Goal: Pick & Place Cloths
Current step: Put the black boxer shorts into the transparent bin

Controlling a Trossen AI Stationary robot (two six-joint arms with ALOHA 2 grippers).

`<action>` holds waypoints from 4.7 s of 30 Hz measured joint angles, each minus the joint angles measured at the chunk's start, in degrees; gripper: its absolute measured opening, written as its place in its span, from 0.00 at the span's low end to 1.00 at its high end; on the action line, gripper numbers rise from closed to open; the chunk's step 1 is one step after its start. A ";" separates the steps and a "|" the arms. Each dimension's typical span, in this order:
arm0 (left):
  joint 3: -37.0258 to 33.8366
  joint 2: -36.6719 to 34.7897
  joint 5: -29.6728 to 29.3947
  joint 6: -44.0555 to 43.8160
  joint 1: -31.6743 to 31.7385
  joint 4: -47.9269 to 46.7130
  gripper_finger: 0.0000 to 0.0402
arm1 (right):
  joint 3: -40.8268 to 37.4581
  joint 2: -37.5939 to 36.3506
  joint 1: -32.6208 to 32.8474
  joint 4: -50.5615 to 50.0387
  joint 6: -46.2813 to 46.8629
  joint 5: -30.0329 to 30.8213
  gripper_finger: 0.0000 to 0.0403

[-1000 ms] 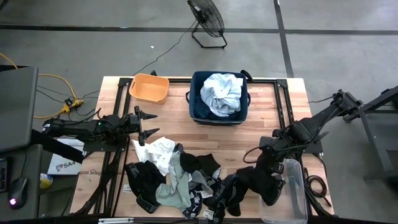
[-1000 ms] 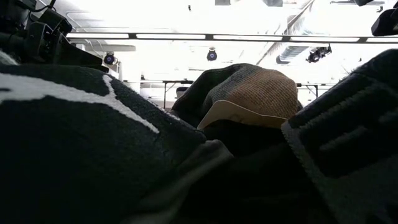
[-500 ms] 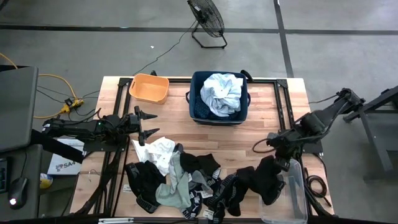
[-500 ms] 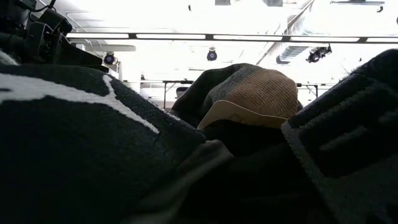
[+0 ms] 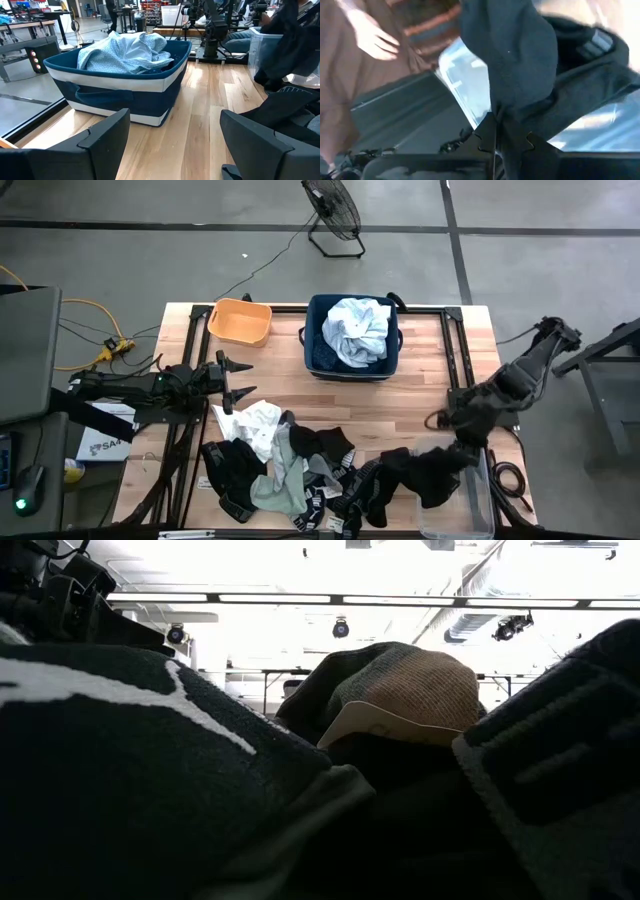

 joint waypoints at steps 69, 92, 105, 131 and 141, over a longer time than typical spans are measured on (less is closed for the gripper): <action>0.00 0.00 0.00 0.00 0.00 0.00 0.76 | -0.04 9.78 -9.35 7.02 0.16 5.26 0.62; 0.00 0.00 0.02 0.00 0.00 0.00 0.76 | 6.07 27.70 -25.16 14.62 -48.10 -5.37 0.62; 0.00 0.00 0.02 0.00 -0.02 0.01 0.76 | 6.93 35.16 -22.95 6.32 -50.96 -8.20 0.62; 0.00 -0.02 0.02 0.01 -0.02 0.00 0.76 | 6.98 38.69 -17.42 0.64 -49.35 -3.76 0.61; 0.00 0.00 0.02 0.02 -0.02 0.00 0.76 | 6.98 38.69 -17.45 -0.74 -49.48 -3.85 0.29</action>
